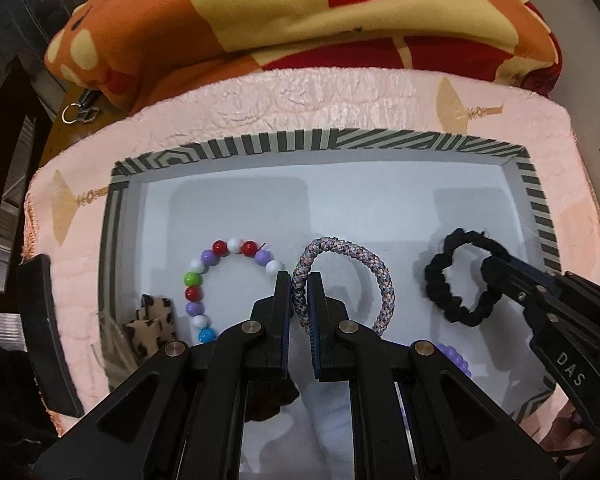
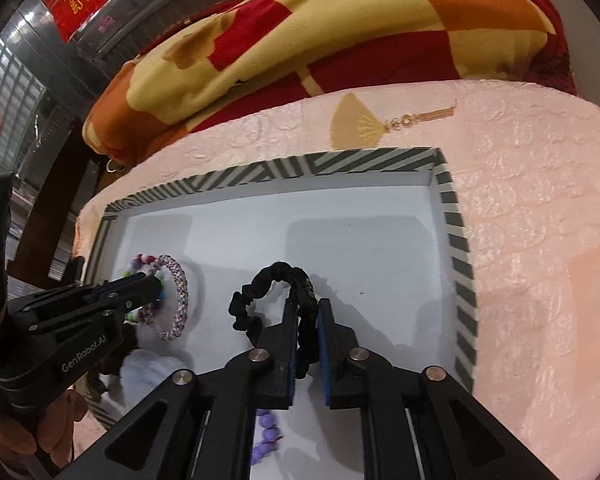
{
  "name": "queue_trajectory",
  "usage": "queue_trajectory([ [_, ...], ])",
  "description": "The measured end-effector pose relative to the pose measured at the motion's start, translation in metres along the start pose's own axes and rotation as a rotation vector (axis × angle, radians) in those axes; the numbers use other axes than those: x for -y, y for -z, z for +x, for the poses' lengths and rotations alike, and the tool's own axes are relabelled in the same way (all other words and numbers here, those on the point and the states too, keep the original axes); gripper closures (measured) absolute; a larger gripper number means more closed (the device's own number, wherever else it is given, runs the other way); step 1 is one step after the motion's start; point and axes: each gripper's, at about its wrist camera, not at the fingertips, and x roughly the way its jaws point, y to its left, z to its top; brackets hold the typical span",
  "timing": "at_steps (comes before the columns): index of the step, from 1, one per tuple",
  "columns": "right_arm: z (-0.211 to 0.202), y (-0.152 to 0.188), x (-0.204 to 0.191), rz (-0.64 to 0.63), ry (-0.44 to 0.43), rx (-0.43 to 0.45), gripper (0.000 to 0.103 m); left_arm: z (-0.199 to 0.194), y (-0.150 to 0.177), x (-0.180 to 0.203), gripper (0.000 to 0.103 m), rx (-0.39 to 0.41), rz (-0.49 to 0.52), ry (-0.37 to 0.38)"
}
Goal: Organize jewelry
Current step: 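Carry both held items into the striped box and open both tools, then withdraw both tools from the box toward the dark red bow and bead bracelets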
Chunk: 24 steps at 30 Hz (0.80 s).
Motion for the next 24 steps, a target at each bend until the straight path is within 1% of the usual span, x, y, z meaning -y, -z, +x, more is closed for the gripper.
queue_trajectory([
  [1,-0.001,0.001,0.001,0.000,0.003,0.003,0.088,0.002,0.000,0.000,0.096,-0.002,-0.003,-0.004],
  [3,-0.002,0.003,0.003,0.001,0.013,0.008,0.071,0.004,0.000,0.000,0.094,-0.004,-0.005,-0.008],
  [4,-0.004,0.003,0.005,0.003,0.015,0.014,0.069,0.005,-0.001,0.000,0.088,-0.006,-0.004,-0.009],
  [5,-0.006,0.004,0.006,0.004,0.017,0.017,0.069,0.006,-0.001,0.000,0.085,-0.007,-0.004,-0.011],
  [6,-0.009,0.005,0.007,0.005,0.017,0.021,0.069,0.006,-0.002,0.000,0.078,-0.007,-0.005,-0.011],
  [7,-0.013,0.006,0.007,0.006,0.016,0.028,0.069,0.005,-0.001,0.000,0.074,-0.007,-0.007,-0.007],
  [11,-0.030,0.012,0.007,0.002,0.019,0.054,0.069,-0.001,0.003,-0.002,0.071,0.009,-0.007,-0.010],
  [13,-0.037,0.016,0.005,0.006,0.016,0.062,0.068,-0.009,0.007,-0.002,0.066,0.028,-0.005,-0.019],
  [16,-0.049,0.024,0.001,0.010,0.012,0.078,0.063,-0.024,0.019,-0.005,0.063,0.052,-0.008,-0.025],
  [19,-0.058,0.031,-0.007,0.012,0.006,0.091,0.063,-0.033,0.030,-0.006,0.063,0.070,-0.018,-0.040],
  [24,-0.075,0.048,-0.017,0.015,-0.006,0.101,0.062,-0.050,0.051,-0.011,0.063,0.097,-0.036,-0.038],
])
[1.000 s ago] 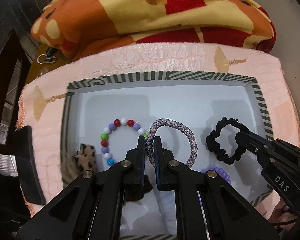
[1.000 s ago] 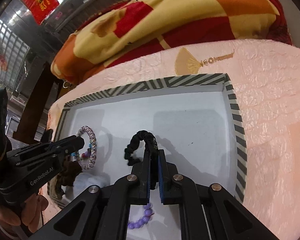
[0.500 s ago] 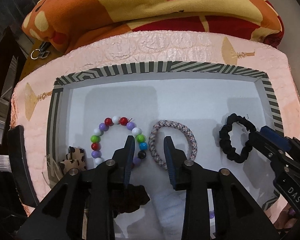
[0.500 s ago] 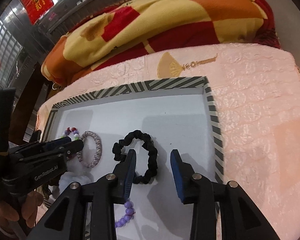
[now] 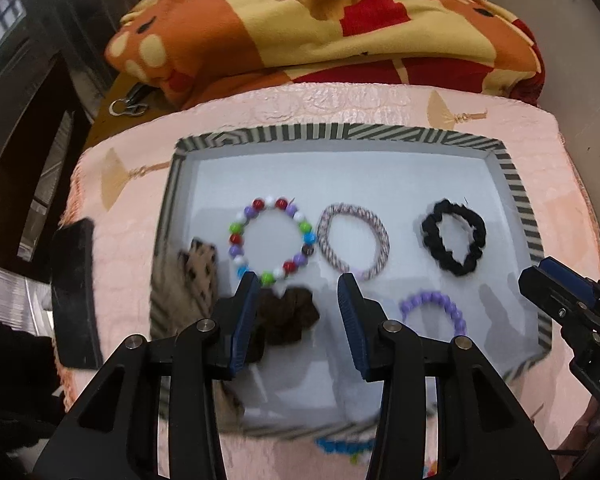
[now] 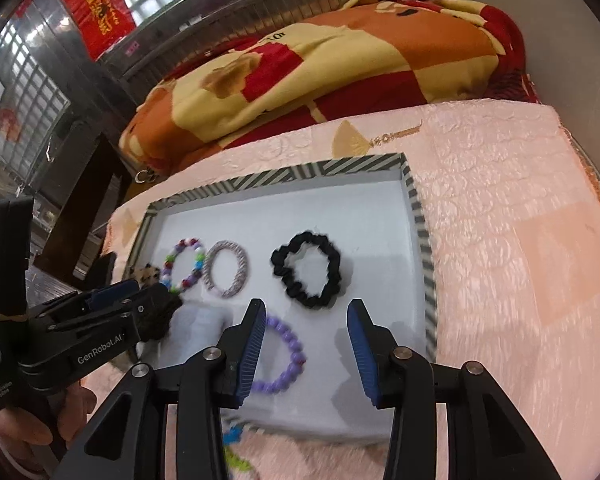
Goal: Organize jewelry
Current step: 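Withdraw both tools from the box toward the dark red bow and bead bracelets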
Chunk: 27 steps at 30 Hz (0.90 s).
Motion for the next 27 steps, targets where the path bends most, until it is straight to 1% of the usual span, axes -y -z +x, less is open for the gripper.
queue_trajectory([
  [6,-0.019,0.023,-0.015,-0.020,0.004,0.013,0.062,-0.020,0.022,-0.006,0.063,0.018,-0.019,0.005],
  [13,-0.028,0.048,-0.030,-0.028,0.009,0.015,0.062,-0.037,0.051,-0.012,0.063,0.043,-0.024,0.001],
  [27,-0.038,0.090,-0.042,0.000,0.054,0.014,0.062,-0.052,0.094,-0.021,0.063,0.046,-0.009,0.013],
])
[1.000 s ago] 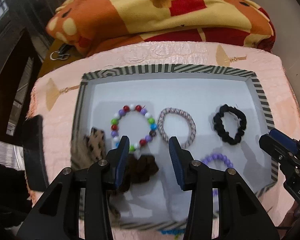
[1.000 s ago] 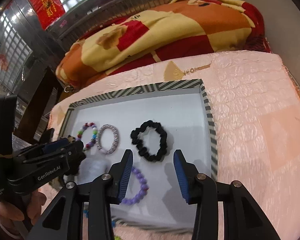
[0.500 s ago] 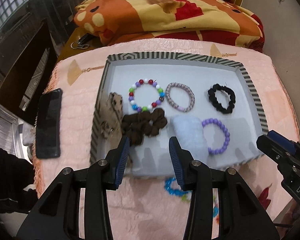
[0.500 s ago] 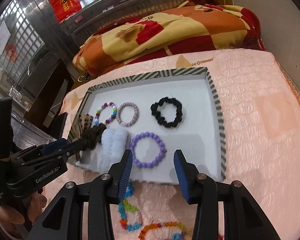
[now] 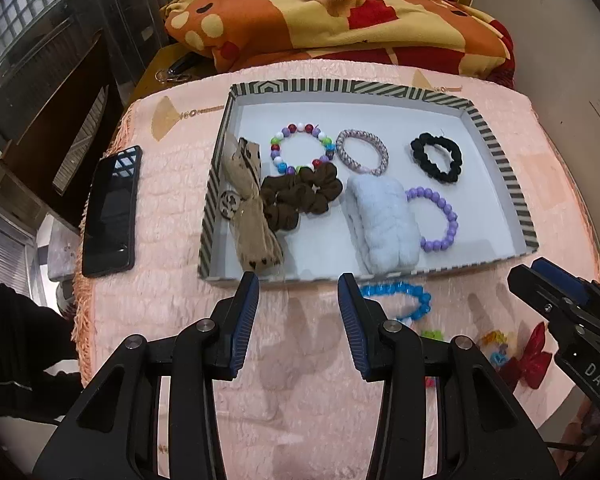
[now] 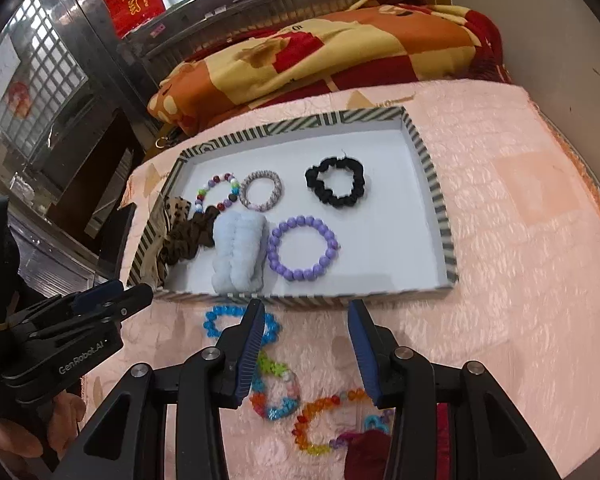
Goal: Organize jewelry
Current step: 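Withdraw both tools from the box toward the dark red bow and bead bracelets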
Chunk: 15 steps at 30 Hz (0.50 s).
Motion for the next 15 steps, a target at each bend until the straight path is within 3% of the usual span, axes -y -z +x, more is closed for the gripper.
queue_trajectory([
  [15,-0.010,0.017,-0.005,-0.003,0.024,0.002,0.061,-0.012,0.023,-0.006,0.063,0.010,-0.014,0.000],
])
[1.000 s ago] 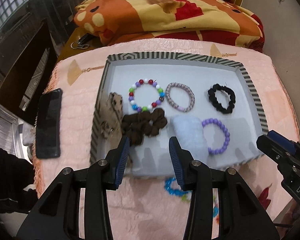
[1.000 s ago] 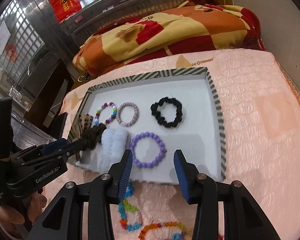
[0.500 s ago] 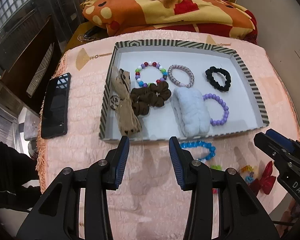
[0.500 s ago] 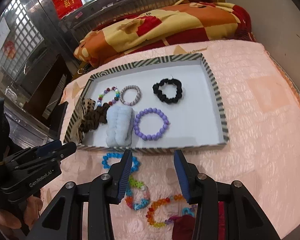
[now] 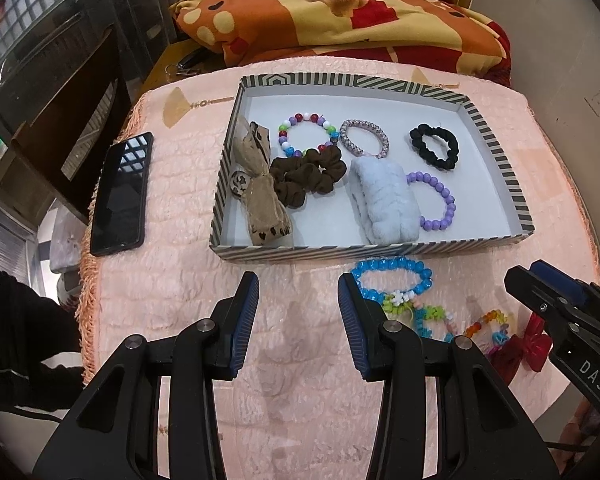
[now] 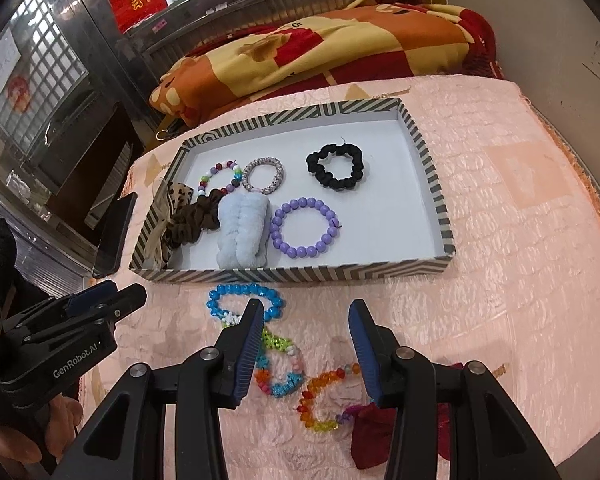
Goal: Organize jewelry
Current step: 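Withdraw both tools from the box toward the dark red bow and bead bracelets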
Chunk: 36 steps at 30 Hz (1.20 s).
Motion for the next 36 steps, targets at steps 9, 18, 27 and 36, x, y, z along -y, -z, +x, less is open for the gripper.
queue_trajectory([
  [9,-0.008,0.009,0.008,0.014,0.023,0.001,0.060,-0.001,0.007,0.004,0.063,0.000,0.015,0.008],
  [18,-0.008,0.014,0.012,0.024,0.030,-0.006,0.060,0.001,0.011,0.008,0.062,-0.012,0.030,0.016],
  [27,-0.008,0.019,0.018,0.029,0.034,-0.016,0.060,0.006,0.015,0.004,0.062,-0.038,0.019,0.040],
  [36,-0.011,0.029,0.042,0.050,0.059,-0.032,0.060,0.025,0.019,-0.007,0.059,-0.115,-0.060,0.122],
])
